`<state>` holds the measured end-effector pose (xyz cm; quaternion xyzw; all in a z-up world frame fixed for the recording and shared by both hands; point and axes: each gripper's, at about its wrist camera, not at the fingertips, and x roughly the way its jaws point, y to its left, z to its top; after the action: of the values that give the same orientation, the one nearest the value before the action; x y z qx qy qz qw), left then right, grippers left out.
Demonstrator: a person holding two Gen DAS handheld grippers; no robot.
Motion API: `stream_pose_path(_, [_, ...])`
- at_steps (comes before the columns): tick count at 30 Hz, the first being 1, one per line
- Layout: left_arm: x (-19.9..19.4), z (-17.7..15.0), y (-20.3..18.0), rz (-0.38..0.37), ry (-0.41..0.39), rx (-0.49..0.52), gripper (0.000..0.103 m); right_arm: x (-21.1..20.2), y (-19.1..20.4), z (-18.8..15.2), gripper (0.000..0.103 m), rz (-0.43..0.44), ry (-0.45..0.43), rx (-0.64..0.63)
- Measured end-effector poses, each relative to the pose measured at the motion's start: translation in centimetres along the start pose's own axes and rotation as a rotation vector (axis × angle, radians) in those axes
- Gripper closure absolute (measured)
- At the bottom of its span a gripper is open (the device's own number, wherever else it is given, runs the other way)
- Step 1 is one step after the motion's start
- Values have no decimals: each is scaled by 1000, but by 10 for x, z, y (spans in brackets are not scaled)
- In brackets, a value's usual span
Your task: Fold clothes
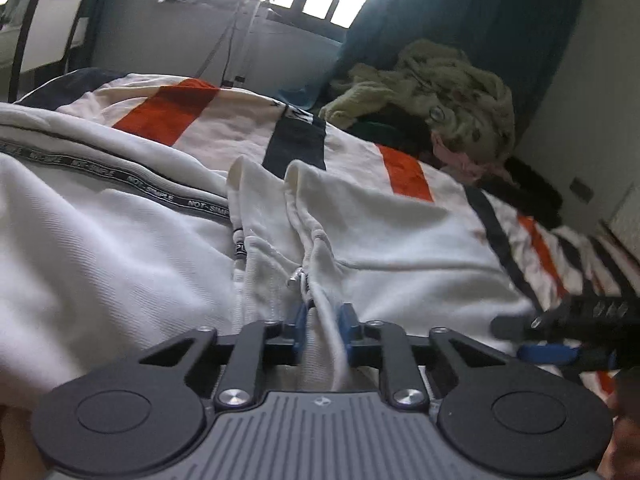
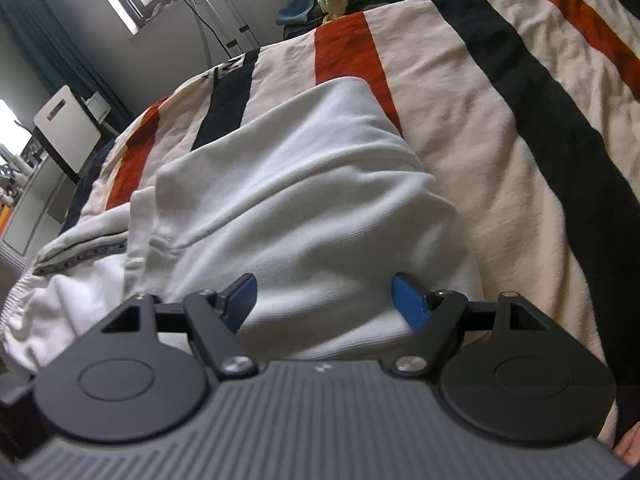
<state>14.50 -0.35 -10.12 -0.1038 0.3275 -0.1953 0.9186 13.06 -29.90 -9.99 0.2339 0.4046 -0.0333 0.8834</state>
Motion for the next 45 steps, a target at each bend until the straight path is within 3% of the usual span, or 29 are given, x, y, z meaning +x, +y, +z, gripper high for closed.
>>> stream_pose_path(2, [-13,4,-5,5,-23,7,91,2,5,-1,27,-12,12,-56])
stream_pose_path(6, [-31,2,-17,54,-62,16,92,-9,15,-5,27,-39,-45,-146])
stream_pose_path(9, [-24,-5,-18,93,-17,42,93,-10,17,-5,27,-62,-62,-187])
stream_pose_path(12, [-17,-8,-13,87,-4,31,89,5,13,-7,26,-83,-2,-186])
stream_pose_path(15, [-19,-6,-9,70,-3,10,77,9,13,-8,24,-86,6,-173])
stream_pose_path(20, [-45,-1,1,26,-5,-41,41,6,10,-8,25,-78,4,-151])
stream_pose_path(21, [-55,1,6,48,-14,-63,20,6,9,-8,25,-76,4,-146])
stream_pose_path(22, [-64,2,11,73,-26,-85,12,4,9,-8,26,-74,3,-141])
stream_pose_path(27, [-111,7,65,195,-58,-285,2,-2,7,-9,27,-66,5,-107])
stream_pose_path(30, [-133,5,123,294,-66,-530,2,-6,5,-9,27,-60,7,-84])
stream_pose_path(32, [-144,2,161,307,-106,-712,2,-5,5,-8,27,-59,8,-77])
stream_pose_path(36, [-147,7,203,400,-180,-869,5,-2,1,-3,26,-50,11,-52])
stream_pose_path(38, [-141,11,218,378,-225,-919,8,-1,0,-1,27,-46,13,-40])
stream_pose_path(41, [-129,19,237,376,-258,-962,22,0,-2,2,27,-41,12,-29])
stream_pose_path(42, [-125,21,243,401,-260,-968,31,1,-1,1,27,-45,12,-35])
stream_pose_path(43, [-120,22,249,432,-252,-975,48,1,0,1,26,-49,13,-41])
stream_pose_path(45, [-113,26,256,471,-248,-981,63,4,2,-1,25,-58,14,-60])
